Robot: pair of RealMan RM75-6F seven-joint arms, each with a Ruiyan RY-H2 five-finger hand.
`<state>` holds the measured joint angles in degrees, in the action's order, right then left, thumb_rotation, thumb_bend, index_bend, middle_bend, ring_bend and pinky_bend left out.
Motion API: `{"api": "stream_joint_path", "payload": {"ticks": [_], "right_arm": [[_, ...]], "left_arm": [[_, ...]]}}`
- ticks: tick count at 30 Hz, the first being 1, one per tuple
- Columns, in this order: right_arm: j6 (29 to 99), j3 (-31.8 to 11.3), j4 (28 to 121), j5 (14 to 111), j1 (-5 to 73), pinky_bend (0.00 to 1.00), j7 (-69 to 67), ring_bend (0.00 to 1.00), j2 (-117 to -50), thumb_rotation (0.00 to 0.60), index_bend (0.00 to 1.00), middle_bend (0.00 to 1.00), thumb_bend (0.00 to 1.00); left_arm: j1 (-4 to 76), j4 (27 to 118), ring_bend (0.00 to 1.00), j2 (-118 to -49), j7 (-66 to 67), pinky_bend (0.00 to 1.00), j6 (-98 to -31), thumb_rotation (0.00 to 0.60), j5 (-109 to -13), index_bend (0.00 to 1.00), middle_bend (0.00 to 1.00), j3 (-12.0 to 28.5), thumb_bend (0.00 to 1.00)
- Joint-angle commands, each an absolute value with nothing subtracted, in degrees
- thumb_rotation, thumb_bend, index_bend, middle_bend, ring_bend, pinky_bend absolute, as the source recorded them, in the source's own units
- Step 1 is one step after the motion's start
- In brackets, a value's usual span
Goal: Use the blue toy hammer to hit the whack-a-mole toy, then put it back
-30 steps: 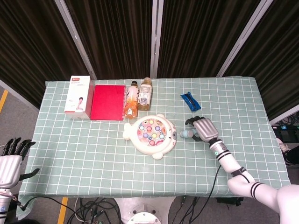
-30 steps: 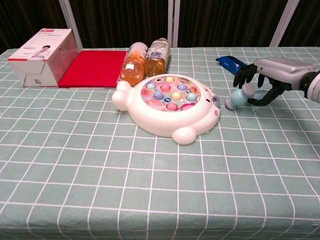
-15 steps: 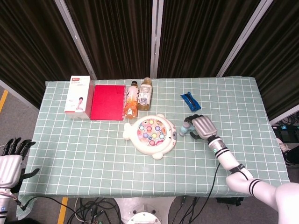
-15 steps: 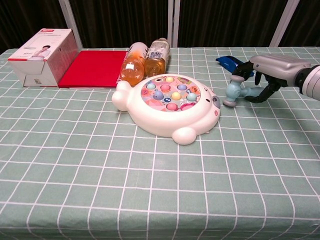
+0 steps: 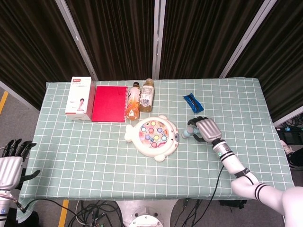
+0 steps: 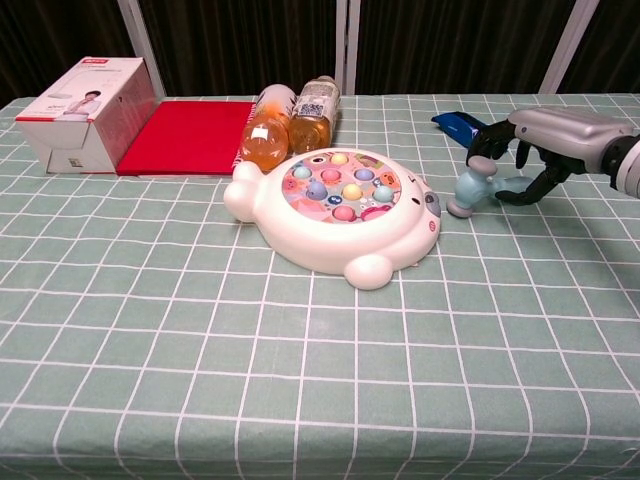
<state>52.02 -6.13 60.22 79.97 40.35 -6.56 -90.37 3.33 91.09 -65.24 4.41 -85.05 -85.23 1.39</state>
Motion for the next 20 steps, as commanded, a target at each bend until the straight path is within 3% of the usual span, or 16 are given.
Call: {"api": "stream_joint_path", "payload": {"ticks": [1,6,11,15,20], "right_arm": [[54.5,-5.4,64.6,81.1,38.8,0.33,-5.4,0.22,-87.0,0.6,0.23,0.3,0.25],[64.7,-4.7,78.6,81.4,32.3,0.23,1.5,0.16,-77.1,0.6,0.11,0.25,0.26],[76.2,-3.4,90.6,80.9,23.7,0.12,7.4,0.04,-67.5,0.6,0.02,0.13,0.26],[83.2,-1.8,95.7,81.0,17.5,0.04,7.9,0.0,-63.3,0.6,0.0,0.06,0.27],[88.6,0.2,97.3,82.5,11.9,0.01,7.1,0.0,-61.6,0.6,0.0,0.04,0.27]], "left_arm": [[3.4,91.1,0.05,-65.1,4.6,0.02,-85.1,0.6,-85.3,0.2,0.15,1.4,0.0],[3.5,90.7,0.05,-65.1,4.5,0.02,-85.7,0.6,-85.5,0.2,0.15,2.0,0.0],[3.9,89.3,0.05,-66.5,5.2,0.02,-86.4,0.6,-85.2,0.2,0.15,2.9,0.0],[4.2,88.6,0.05,-67.6,6.2,0.02,-87.1,0.6,-85.7,0.19,0.15,3.3,0.0],[4.6,88.7,0.05,-67.9,5.9,0.02,-87.1,0.6,-86.2,0.19,0.15,3.4,0.0]]}}
